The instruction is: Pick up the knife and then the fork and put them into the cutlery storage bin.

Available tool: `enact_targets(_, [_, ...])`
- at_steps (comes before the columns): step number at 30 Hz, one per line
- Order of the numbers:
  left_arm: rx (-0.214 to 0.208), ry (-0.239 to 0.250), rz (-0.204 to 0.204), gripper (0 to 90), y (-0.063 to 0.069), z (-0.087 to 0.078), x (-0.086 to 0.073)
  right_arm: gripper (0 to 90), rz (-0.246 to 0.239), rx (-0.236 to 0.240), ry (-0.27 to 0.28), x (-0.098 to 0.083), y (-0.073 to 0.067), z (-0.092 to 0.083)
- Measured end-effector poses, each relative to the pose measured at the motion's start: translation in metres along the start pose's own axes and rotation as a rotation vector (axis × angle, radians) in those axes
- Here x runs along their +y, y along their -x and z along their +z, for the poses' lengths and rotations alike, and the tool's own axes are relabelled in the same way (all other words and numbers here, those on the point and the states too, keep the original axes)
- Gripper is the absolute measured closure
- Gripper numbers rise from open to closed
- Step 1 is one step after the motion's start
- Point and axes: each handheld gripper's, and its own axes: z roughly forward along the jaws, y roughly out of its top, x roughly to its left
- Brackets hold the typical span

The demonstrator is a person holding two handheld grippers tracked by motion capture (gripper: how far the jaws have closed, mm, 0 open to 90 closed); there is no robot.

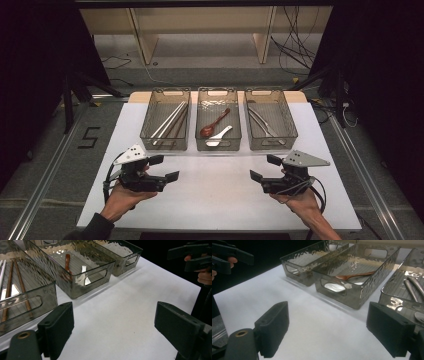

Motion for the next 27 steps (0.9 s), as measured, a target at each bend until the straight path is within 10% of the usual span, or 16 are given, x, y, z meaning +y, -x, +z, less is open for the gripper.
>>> enact_targets(27, [-0.004, 0.012, -0.005, 15.5, -0.0004, 0.0002, 0.0004, 19.2, -0.016, -0.021, 0.005, -0.0040, -0.0016, -0.0035])
